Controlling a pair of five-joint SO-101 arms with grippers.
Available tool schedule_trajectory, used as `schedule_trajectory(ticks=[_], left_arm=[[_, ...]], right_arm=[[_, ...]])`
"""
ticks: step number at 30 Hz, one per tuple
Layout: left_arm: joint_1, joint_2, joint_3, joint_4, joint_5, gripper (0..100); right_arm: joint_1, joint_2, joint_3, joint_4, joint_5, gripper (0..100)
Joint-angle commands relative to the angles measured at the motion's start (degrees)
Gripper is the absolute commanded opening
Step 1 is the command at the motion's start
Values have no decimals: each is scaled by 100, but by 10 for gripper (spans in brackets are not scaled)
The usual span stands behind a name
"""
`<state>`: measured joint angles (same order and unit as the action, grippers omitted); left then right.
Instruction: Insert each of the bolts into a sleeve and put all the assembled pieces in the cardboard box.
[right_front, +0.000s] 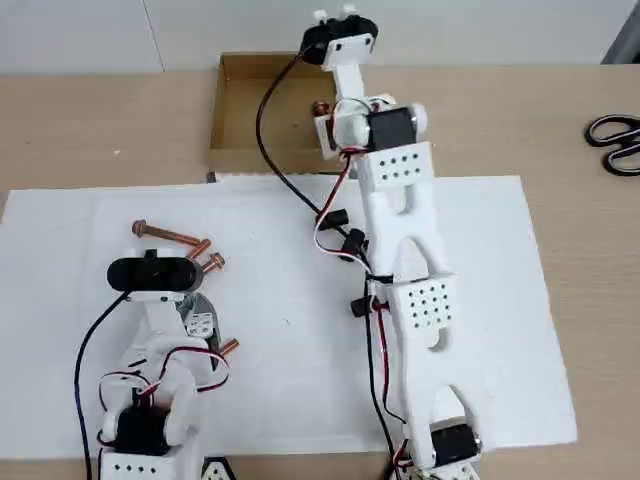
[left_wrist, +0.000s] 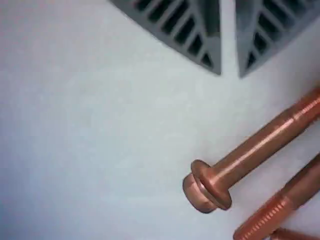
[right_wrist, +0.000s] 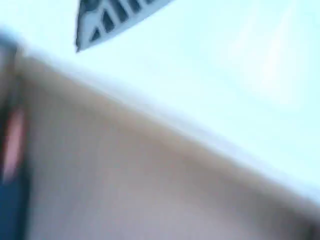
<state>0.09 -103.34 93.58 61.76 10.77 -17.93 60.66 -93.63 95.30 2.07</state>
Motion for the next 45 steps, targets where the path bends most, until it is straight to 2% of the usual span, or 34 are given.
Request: schedule_trajectory(ticks=[1, 5, 9, 17, 22, 28, 34, 45], left_arm=[[-9, -44, -40, -114, 0, 7], [-9, -44, -40, -114, 0, 7], [9, -44, -40, -114, 0, 7], [9, -44, -40, -114, 0, 7], [18, -44, -40, -114, 0, 7], [26, -44, -40, -114, 0, 7], [26, -44, -40, -114, 0, 7], [26, -44, -40, -114, 0, 7]], right_arm=[[-4, -567, -246, 426, 9, 112], [-66, -585, -237, 488, -44, 111], [-251, -963, 264, 549, -422, 111], [-435, -3424, 4114, 435, -1451, 115], [-338, -4048, 5424, 426, -1767, 115], [-338, -3925, 5618, 426, -1820, 116], [-382, -3565, 5618, 426, -2963, 116], [-382, -2958, 5600, 418, -3288, 116]])
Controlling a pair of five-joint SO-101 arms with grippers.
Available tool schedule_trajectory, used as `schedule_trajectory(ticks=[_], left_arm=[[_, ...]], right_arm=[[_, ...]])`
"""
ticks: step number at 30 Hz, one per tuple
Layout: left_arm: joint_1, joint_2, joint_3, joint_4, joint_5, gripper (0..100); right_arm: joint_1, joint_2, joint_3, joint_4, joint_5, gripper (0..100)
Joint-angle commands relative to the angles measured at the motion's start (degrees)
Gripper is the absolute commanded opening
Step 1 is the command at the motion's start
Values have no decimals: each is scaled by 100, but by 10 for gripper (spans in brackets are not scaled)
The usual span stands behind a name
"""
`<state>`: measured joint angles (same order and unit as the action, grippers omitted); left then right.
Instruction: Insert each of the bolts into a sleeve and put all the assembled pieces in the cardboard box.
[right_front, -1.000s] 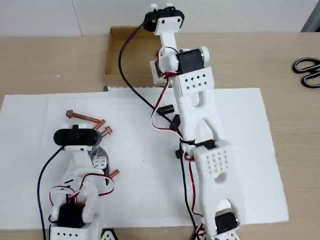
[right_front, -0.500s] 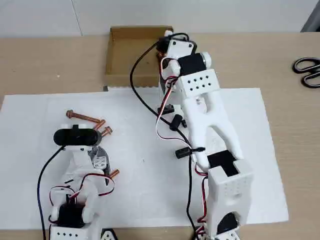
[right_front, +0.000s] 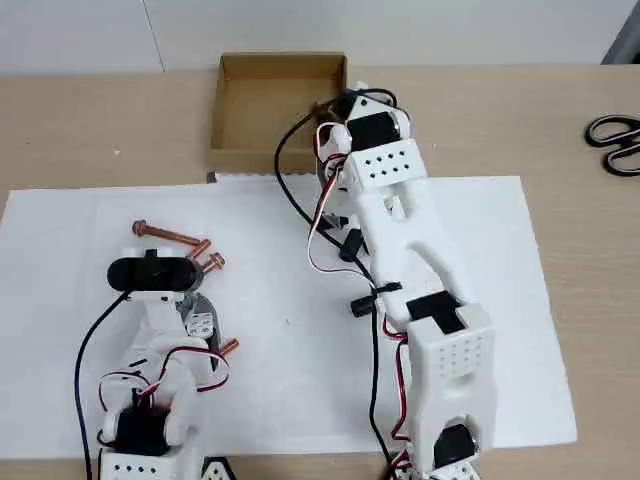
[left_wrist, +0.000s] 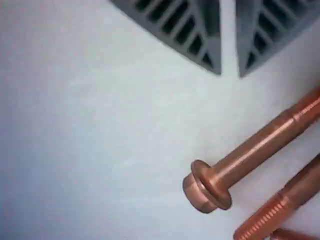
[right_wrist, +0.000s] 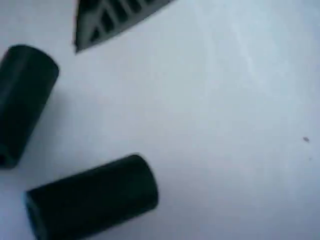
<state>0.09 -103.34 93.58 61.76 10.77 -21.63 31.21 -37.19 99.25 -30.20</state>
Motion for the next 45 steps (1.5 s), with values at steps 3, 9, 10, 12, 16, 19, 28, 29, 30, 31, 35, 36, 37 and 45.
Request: schedule_trajectory(ticks=[3, 9, 10, 12, 16, 19, 28, 29, 30, 31, 35, 36, 37, 45], left_arm=[[26, -44, -40, -114, 0, 7], [26, -44, -40, -114, 0, 7], [26, -44, -40, -114, 0, 7], [26, -44, -40, -114, 0, 7], [26, -44, -40, -114, 0, 7], [26, -44, -40, -114, 0, 7], [26, -44, -40, -114, 0, 7], [18, -44, -40, -114, 0, 7], [18, -44, -40, -114, 0, 7], [18, -44, -40, -114, 0, 7], [18, -44, -40, -114, 0, 7], [18, -44, -40, -114, 0, 7], [9, -44, -40, -114, 0, 7], [-9, -44, -40, -105, 123, 7]], right_arm=[[-13, 101, -44, 13, -62, 117], [-13, 330, -44, -22, -62, 117], [-13, 356, -44, -22, -62, 117], [-13, 418, -53, -31, -62, 117], [-13, 558, -53, -189, -53, 117], [-22, 646, -53, -321, -35, 135], [-163, 857, -53, -356, -35, 170], [-163, 892, -53, -365, -35, 165], [-163, 936, -53, -400, -35, 163], [-154, 971, -53, -418, -35, 160], [-136, 1068, -53, -602, -26, 158], [-136, 1095, -53, -655, -26, 158], [-136, 1121, -53, -708, -26, 158], [-119, 1262, -53, -866, -18, 158]])
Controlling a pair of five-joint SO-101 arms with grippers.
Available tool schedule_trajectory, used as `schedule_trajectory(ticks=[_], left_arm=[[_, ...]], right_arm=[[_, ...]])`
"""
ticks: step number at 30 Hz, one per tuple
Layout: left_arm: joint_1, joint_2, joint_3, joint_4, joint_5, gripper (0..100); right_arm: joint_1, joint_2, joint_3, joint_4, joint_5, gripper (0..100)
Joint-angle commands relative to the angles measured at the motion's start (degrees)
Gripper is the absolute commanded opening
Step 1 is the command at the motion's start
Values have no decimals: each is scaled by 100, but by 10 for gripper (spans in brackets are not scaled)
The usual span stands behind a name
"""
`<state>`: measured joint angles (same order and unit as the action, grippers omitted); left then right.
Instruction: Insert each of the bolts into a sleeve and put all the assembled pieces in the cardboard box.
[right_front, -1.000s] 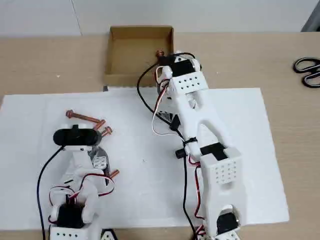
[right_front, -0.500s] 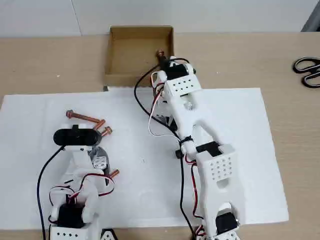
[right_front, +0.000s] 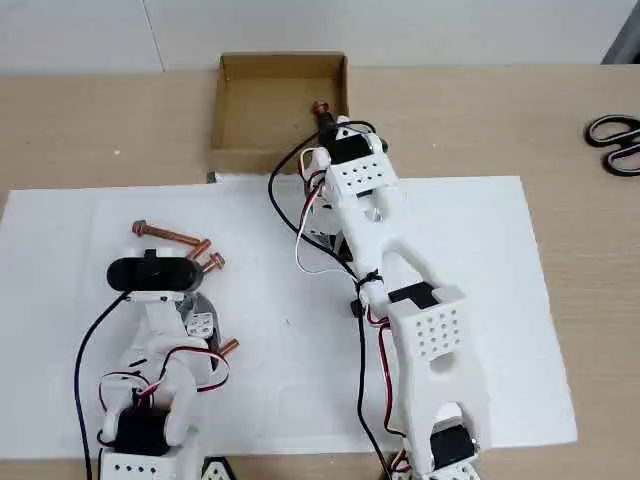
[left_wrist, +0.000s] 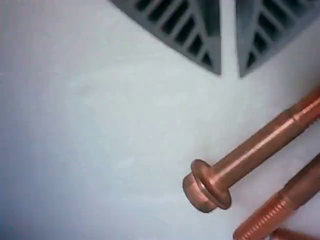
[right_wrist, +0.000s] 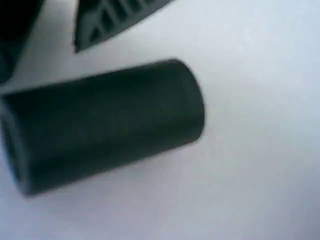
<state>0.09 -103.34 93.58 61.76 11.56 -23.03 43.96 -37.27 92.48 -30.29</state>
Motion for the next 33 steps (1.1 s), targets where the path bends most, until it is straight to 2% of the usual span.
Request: schedule_trajectory(ticks=[1, 4, 9, 15, 21, 26, 33], left_arm=[[-9, -44, -40, -79, 44, 7], [-9, -44, -40, -70, 44, 7], [-9, -44, -40, -70, 44, 7], [-9, -44, -40, -70, 44, 7], [-18, -44, -127, -114, 185, 7], [26, -26, -1253, -246, 844, 7], [-18, 0, -1930, -369, 862, 7]], right_arm=[[22, -13, -44, -189, -9, 157], [22, -13, -44, -154, -9, 142], [22, -48, -44, -154, -9, 13], [13, -66, -53, -84, -9, 3], [13, -576, -703, 462, -9, 3], [119, -1332, -782, 611, 0, 3], [593, -2088, -765, 673, 316, 3]])
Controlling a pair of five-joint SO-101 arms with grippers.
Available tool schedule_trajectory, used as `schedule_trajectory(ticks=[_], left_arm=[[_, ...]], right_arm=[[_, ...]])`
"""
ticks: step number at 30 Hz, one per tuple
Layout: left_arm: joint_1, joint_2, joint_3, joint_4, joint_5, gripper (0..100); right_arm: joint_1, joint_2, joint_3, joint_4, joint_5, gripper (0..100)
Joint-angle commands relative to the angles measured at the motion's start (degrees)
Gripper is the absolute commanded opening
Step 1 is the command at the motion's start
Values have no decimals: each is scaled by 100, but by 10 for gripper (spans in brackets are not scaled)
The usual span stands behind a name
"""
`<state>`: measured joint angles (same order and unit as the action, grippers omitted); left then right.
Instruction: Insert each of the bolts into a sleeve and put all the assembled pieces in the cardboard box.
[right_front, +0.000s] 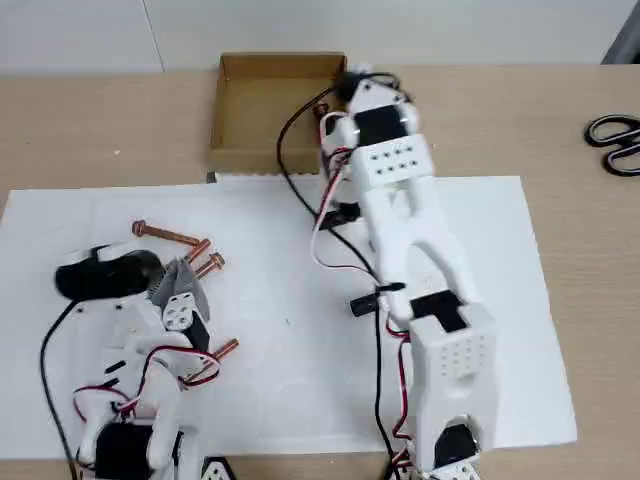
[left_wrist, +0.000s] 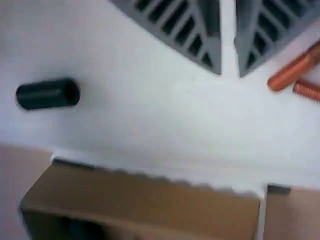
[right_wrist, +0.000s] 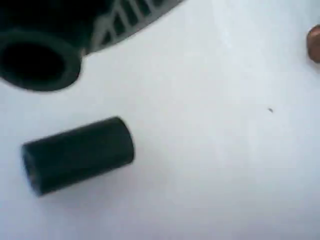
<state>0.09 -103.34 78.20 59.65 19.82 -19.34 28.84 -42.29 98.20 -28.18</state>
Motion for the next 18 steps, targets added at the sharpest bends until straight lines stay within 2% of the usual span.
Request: schedule_trajectory(ticks=[1, 6, 9, 18], left_arm=[[-18, 0, -453, -176, 35, 7], [-18, 9, -927, -193, 35, 7], [-18, 369, -1402, -308, 26, 7], [-18, 3807, -4541, -440, 44, 7]], right_arm=[[312, -646, -264, 119, 105, 3], [760, -910, -114, 145, 105, 3], [857, -1156, 536, 145, 105, 3], [857, -2290, 2831, 101, 97, 3]])
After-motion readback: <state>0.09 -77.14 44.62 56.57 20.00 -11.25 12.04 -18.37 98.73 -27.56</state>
